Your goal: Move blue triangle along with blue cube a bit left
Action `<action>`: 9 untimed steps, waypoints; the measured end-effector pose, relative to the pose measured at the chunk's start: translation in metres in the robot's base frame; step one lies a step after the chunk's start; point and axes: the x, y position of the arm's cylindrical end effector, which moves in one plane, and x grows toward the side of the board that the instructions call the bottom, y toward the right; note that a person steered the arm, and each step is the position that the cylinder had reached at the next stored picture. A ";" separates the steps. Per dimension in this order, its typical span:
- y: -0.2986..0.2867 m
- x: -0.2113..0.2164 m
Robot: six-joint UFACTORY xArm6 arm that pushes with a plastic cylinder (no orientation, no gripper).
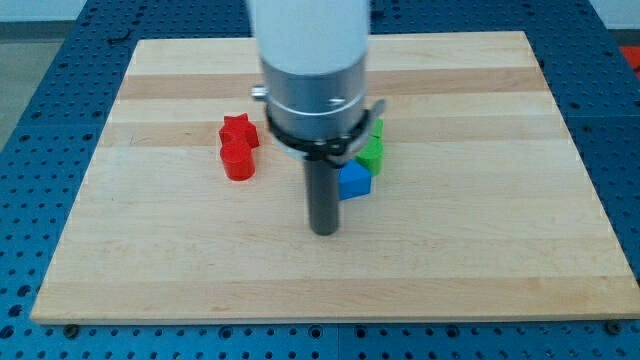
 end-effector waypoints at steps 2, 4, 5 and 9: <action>0.055 -0.002; 0.060 -0.038; 0.055 -0.049; 0.043 -0.049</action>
